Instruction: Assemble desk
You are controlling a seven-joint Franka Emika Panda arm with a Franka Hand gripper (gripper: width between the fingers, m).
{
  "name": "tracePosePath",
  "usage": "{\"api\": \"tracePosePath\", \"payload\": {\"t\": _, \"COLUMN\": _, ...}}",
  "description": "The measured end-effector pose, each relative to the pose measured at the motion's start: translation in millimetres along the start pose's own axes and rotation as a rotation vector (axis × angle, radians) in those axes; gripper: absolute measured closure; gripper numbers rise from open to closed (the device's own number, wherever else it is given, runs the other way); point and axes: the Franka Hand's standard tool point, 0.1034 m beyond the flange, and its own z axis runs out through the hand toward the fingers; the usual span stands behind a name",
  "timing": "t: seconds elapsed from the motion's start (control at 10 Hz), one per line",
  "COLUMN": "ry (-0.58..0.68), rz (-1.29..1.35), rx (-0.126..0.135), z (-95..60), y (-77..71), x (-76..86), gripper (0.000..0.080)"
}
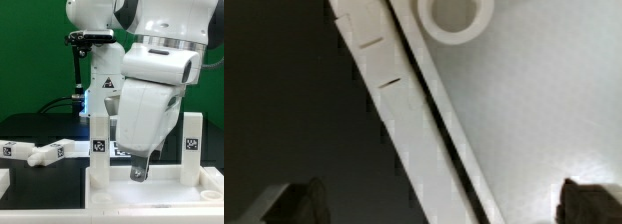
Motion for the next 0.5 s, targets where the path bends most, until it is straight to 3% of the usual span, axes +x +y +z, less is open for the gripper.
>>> {"api": "tracePosePath", "payload": {"t": 0.1, "ry": -0.002, "rz": 0.063, "rx": 0.016, "z": -1.3, "y": 1.0, "x": -5.3, "gripper": 0.0151}}
{"api": "tracePosePath", "payload": {"t": 0.2, "ry": -0.008, "rz": 0.146, "rx": 0.041, "z": -10.3, "y": 6.6, "x": -22.3, "gripper": 0.0151}}
{"api": "tracePosePath", "payload": {"t": 0.5, "ry": -0.049, "rz": 0.323, "rx": 0.107, "z": -47.2, "y": 22.2, "x": -86.1, "gripper": 0.0151}}
